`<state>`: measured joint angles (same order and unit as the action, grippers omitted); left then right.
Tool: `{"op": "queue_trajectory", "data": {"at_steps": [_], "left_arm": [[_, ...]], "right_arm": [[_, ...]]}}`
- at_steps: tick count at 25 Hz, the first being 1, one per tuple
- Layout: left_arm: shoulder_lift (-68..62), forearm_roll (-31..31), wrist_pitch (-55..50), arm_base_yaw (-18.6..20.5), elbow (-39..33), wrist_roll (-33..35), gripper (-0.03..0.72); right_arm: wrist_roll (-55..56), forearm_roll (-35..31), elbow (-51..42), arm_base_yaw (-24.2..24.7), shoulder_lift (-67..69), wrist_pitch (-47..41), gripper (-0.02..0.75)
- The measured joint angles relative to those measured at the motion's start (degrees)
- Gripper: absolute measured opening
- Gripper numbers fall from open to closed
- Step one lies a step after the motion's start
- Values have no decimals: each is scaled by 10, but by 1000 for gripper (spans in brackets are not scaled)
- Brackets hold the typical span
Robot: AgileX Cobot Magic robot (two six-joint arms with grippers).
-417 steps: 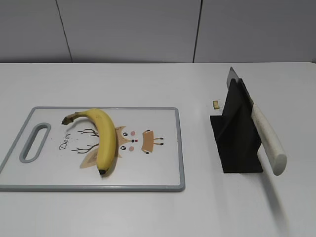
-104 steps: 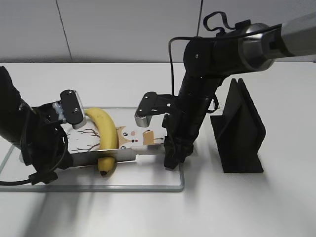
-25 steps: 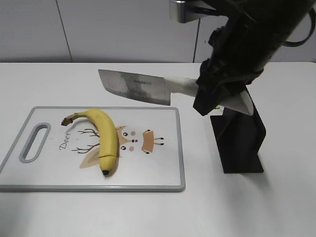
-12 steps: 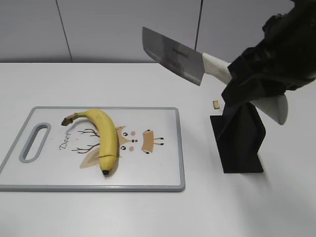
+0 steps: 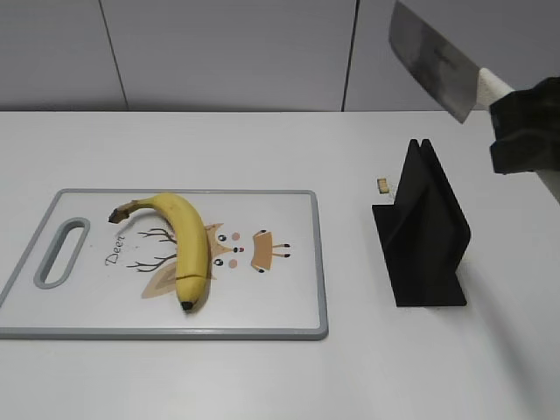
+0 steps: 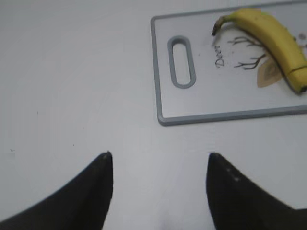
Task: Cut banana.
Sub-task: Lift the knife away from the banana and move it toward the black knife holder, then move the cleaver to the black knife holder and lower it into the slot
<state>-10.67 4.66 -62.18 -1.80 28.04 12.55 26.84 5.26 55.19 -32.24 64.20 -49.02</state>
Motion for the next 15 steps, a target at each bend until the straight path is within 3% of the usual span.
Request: {"op": "queue_trajectory", "data": {"at_steps": [6,15], "left_arm": [[100,5,0,0,-2,0,588],[110,7,0,0,-2,-1,575]], "right_arm": [[59,44,-41,0,-24,7,171],[100,64,-87,0,0,60,171]]}}
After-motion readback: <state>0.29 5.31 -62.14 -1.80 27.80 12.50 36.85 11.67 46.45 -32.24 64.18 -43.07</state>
